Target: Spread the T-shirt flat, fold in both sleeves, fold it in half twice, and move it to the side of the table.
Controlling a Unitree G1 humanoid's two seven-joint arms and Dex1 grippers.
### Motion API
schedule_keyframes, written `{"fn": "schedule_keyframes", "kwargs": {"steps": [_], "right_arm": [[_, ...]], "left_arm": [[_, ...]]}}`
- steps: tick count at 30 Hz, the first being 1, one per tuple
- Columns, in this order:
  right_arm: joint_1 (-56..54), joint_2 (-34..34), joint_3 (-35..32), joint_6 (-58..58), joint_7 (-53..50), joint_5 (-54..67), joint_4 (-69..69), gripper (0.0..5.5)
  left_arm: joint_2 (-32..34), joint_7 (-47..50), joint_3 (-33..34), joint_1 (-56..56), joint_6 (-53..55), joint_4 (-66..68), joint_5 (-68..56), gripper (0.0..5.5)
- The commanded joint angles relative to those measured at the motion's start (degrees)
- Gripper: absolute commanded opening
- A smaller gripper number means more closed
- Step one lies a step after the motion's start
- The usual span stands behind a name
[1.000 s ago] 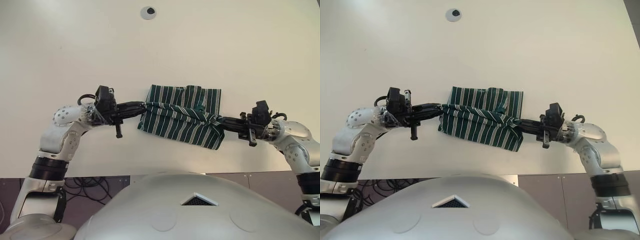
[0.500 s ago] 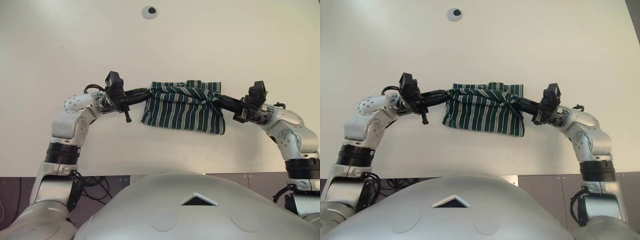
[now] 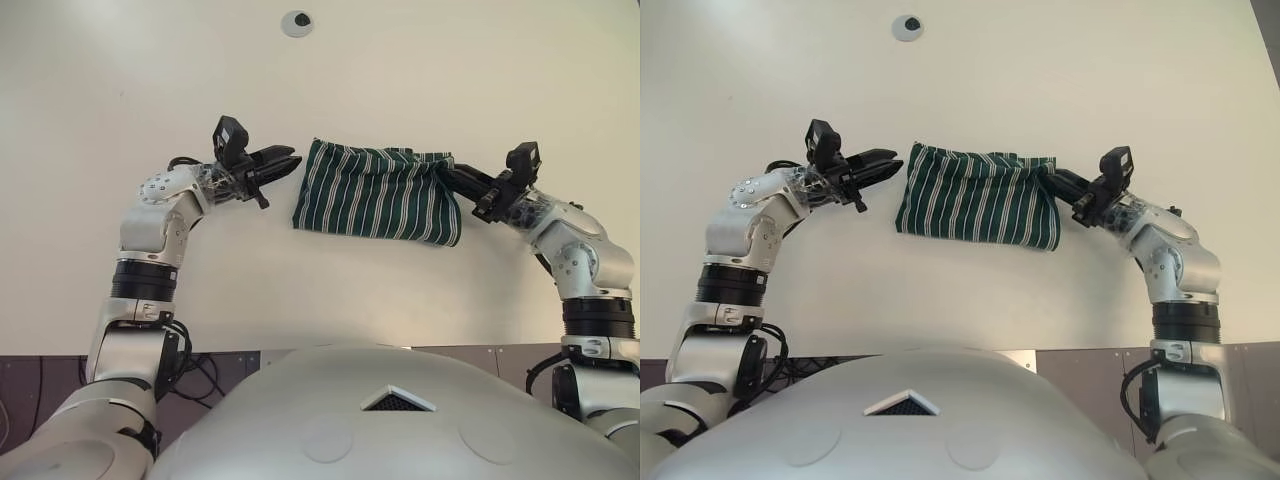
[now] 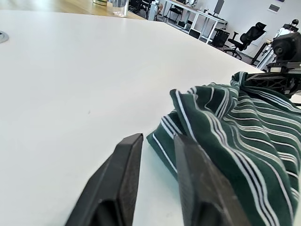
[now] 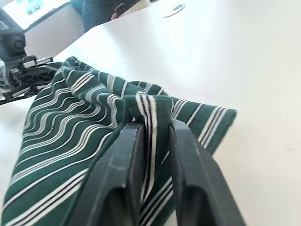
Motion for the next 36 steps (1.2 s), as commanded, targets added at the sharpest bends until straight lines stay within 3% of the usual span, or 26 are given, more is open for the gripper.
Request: {"fn": "schedule_keyframes", "kwargs": {"steps": [1, 6, 8, 13, 18, 21, 27, 31, 36], "right_arm": [[-2.48, 2.11, -3.35, 1.93, -2.23, 0.54, 3.25, 1.63], [-4.18, 3.27, -8.35, 3.09, -3.92, 2.34, 5.66, 2.60], [-4.60, 3.55, -9.26, 0.11, -5.60, 0.07, 6.84, 2.94], [-2.93, 6.24, -9.88, -16.98, -8.31, -7.94, 4.75, 2.99], [0.36, 5.28, -2.54, -31.67, -12.40, -23.81, 5.53, 2.99], [2.14, 6.72, -1.45, -38.35, -8.82, -22.29, 0.22, 2.99], [2.11, 11.02, 10.82, -51.58, -2.20, -27.40, -2.30, 2.99], [-3.24, 15.30, 17.52, -52.41, -5.97, -36.07, 5.32, 2.99], [-9.14, 17.26, 19.43, -52.04, -11.83, -41.96, 14.81, 2.99]], "left_arm": [[-0.82, 3.47, 2.57, -2.89, 3.49, 4.06, 0.82, 1.81], [-3.02, 8.23, 6.51, -5.20, 1.66, 9.83, 1.75, 2.64], [-4.10, 9.65, 8.69, -5.05, -1.44, 9.75, 1.60, 2.69], [-8.25, 14.71, 12.22, -0.93, -13.80, 7.68, 3.62, 2.69], [-15.56, 17.55, 14.76, 1.82, -23.20, 6.68, 1.83, 2.69], [-19.58, 17.93, 18.12, 2.07, -28.33, 6.12, -1.60, 2.69], [-24.49, 14.81, 22.56, 2.10, -37.50, 14.01, -5.19, 2.69], [-24.53, 14.31, 23.12, 0.00, -39.73, 17.97, -4.61, 2.69], [-24.94, 13.88, 23.20, -0.75, -40.98, 20.45, -4.25, 2.69]]}}
